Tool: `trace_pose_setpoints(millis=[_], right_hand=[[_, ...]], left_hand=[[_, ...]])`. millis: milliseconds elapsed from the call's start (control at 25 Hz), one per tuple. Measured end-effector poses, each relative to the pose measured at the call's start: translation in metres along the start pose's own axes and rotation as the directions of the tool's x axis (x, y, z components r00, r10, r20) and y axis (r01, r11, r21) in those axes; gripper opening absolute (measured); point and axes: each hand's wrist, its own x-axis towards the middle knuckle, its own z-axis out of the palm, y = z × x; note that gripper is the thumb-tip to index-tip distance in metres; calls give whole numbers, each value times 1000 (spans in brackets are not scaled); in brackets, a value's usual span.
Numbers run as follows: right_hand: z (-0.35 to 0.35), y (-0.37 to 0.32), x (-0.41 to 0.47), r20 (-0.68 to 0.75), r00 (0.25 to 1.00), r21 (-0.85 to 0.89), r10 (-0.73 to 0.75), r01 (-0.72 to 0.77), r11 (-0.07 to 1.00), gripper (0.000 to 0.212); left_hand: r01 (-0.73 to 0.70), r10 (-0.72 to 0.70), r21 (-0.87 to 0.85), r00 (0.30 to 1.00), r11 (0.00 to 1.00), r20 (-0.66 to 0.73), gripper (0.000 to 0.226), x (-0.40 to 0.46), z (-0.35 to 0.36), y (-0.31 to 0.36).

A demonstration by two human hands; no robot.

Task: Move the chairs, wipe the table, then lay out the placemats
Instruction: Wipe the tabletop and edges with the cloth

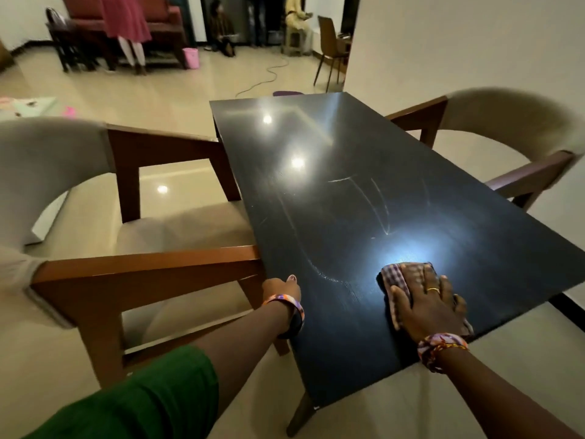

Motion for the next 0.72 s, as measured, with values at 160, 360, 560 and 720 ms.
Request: trace_pose_setpoints(millis=[160, 360, 560, 720], right_hand=[[0, -6, -2, 44, 982, 9, -184, 184, 983, 65], [9, -6, -23, 126, 796, 106, -591, 582, 806, 86], [0, 64, 26, 75, 889, 82, -452, 446, 891, 61], [-11, 121, 48, 82, 973, 64, -215, 211, 975, 60]], left_hand=[[-32, 34, 27, 999, 999, -42, 49, -13, 3, -2], [-82, 89, 41, 974, 996, -208, 41, -56, 31, -36], [-71, 123, 188, 952, 980, -281, 46, -72, 42, -55], [11, 118, 294, 901, 956, -418, 40, -73, 51, -59]])
